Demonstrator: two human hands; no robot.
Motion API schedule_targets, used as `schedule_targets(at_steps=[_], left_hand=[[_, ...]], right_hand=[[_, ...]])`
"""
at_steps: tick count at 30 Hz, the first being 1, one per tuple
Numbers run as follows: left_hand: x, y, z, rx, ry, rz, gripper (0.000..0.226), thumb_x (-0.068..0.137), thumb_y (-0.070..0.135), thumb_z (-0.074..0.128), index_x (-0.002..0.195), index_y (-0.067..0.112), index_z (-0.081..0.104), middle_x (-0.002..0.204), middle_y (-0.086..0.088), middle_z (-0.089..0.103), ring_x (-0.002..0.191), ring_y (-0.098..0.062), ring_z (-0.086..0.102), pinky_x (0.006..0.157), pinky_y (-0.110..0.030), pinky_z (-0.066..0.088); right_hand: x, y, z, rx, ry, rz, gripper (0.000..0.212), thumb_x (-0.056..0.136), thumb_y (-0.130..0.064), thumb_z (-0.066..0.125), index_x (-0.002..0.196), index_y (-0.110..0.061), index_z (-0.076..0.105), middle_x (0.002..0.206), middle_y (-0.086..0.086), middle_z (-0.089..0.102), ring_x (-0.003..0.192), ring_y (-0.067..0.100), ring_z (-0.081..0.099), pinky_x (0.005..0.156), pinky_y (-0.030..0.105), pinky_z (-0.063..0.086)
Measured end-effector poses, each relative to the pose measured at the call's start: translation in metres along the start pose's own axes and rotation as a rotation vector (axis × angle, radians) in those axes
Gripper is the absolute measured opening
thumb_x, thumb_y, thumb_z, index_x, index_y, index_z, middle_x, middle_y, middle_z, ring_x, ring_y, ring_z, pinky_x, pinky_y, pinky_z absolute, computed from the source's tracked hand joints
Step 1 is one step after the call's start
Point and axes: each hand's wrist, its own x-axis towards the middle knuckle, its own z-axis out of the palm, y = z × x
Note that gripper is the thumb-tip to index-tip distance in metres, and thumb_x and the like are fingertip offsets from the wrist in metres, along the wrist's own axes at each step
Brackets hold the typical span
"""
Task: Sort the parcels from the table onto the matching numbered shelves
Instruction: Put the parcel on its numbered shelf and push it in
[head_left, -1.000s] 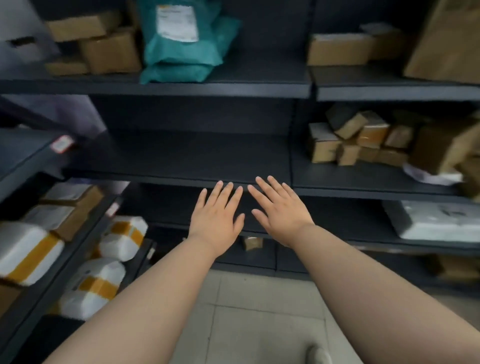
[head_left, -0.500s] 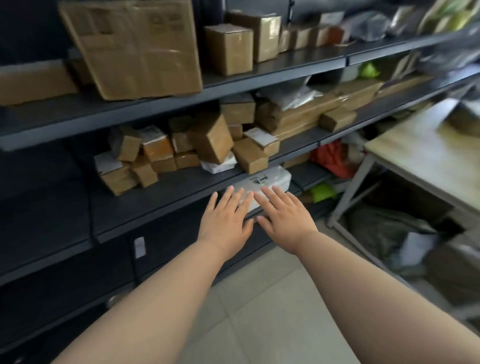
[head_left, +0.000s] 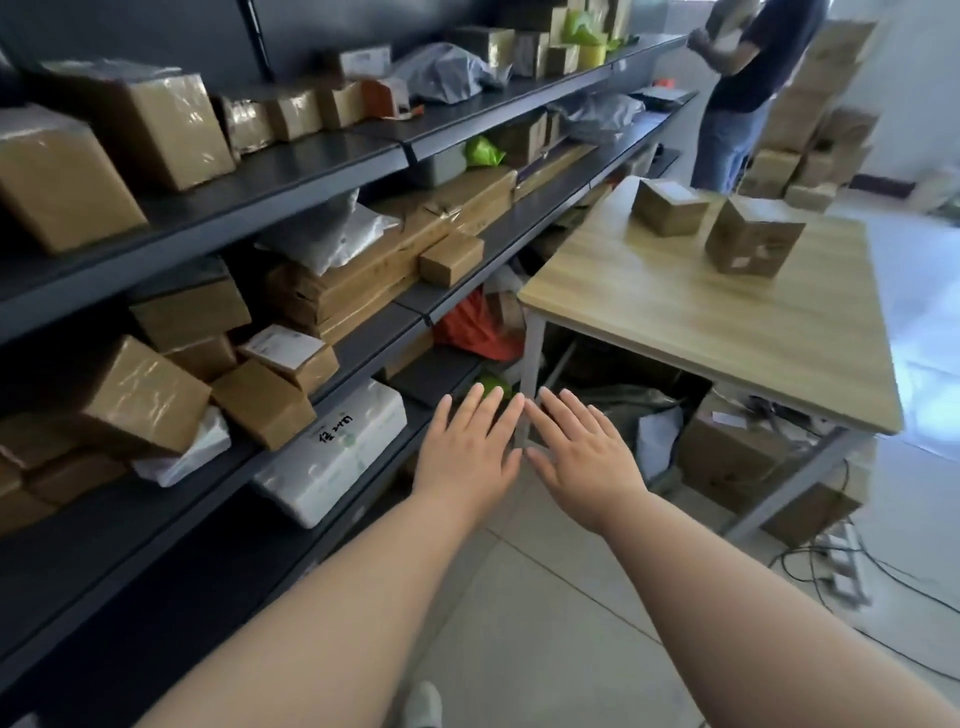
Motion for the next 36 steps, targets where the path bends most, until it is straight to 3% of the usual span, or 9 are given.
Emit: schedule_targets(at_steps=[11, 15, 19, 23, 30, 32, 36], left_hand=[[0.163, -0.004, 0.0, 0.012, 0.016, 0.3, 0.061, 0.102, 0.046, 0.021, 0.153, 0.027, -0.006, 0.163, 0.002, -0.001, 0.149, -0.017, -0.008, 0.12, -0.045, -0.002], [0.202, 0.006, 0.009, 0.035, -0.009, 0.404, 0.062, 0.102, 0.047, 0.021, 0.153, 0.027, -0.007, 0.162, 0.001, -0.002, 0.149, -0.018, -0.008, 0.12, -0.044, -0.003], [0.229, 0.024, 0.018, 0.033, -0.039, 0.499, 0.062, 0.101, 0.048, 0.02, 0.153, 0.027, -0.009, 0.162, 0.002, -0.004, 0.148, -0.018, -0.01, 0.12, -0.044, -0.005], [0.258, 0.043, 0.024, 0.041, -0.062, 0.58, 0.062, 0.101, 0.048, 0.02, 0.153, 0.028, -0.009, 0.162, 0.002, -0.005, 0.148, -0.018, -0.011, 0.119, -0.044, -0.007], [0.329, 0.08, 0.033, 0.03, -0.073, 0.594, 0.062, 0.101, 0.048, 0.02, 0.153, 0.029, -0.008, 0.162, 0.003, -0.004, 0.148, -0.016, -0.009, 0.12, -0.043, -0.005], [0.356, 0.094, 0.033, 0.03, -0.074, 0.584, 0.062, 0.101, 0.047, 0.021, 0.153, 0.028, -0.007, 0.162, 0.002, -0.004, 0.149, -0.017, -0.008, 0.12, -0.044, -0.003], [0.419, 0.124, 0.024, 0.034, -0.054, 0.513, 0.064, 0.101, 0.047, 0.022, 0.153, 0.027, -0.01, 0.162, 0.002, -0.006, 0.149, -0.018, -0.008, 0.12, -0.045, -0.002]], right_hand=[[0.081, 0.079, -0.017, -0.006, 0.11, 0.374, 0.08, 0.079, -0.061, -0.01, 0.153, -0.031, 0.001, 0.162, -0.006, 0.0, 0.148, 0.014, -0.007, 0.117, 0.031, -0.007], [0.088, 0.096, -0.019, 0.027, 0.105, 0.53, 0.062, 0.097, -0.057, 0.011, 0.153, -0.032, -0.001, 0.162, -0.007, -0.005, 0.148, 0.013, -0.011, 0.116, 0.03, -0.009], [0.084, 0.113, -0.013, 0.003, 0.081, 0.615, 0.082, 0.076, -0.061, -0.012, 0.152, -0.032, -0.003, 0.161, -0.007, -0.007, 0.148, 0.013, -0.011, 0.116, 0.031, -0.008], [0.086, 0.146, -0.013, 0.019, 0.138, 0.704, 0.083, 0.077, -0.06, -0.007, 0.153, -0.029, 0.007, 0.162, -0.003, 0.003, 0.149, 0.015, -0.004, 0.118, 0.033, -0.003], [0.117, 0.216, -0.009, 0.029, 0.105, 0.734, 0.089, 0.072, -0.061, -0.011, 0.154, -0.03, 0.005, 0.162, -0.005, -0.003, 0.148, 0.014, -0.006, 0.117, 0.031, -0.004], [0.132, 0.245, -0.011, 0.027, 0.104, 0.72, 0.082, 0.078, -0.062, -0.007, 0.154, -0.031, 0.003, 0.162, -0.005, -0.004, 0.148, 0.014, -0.007, 0.117, 0.03, -0.004], [0.163, 0.314, -0.027, 0.029, 0.069, 0.677, 0.06, 0.101, -0.048, 0.023, 0.153, -0.031, 0.0, 0.162, -0.006, -0.009, 0.148, 0.013, -0.011, 0.117, 0.031, -0.006]])
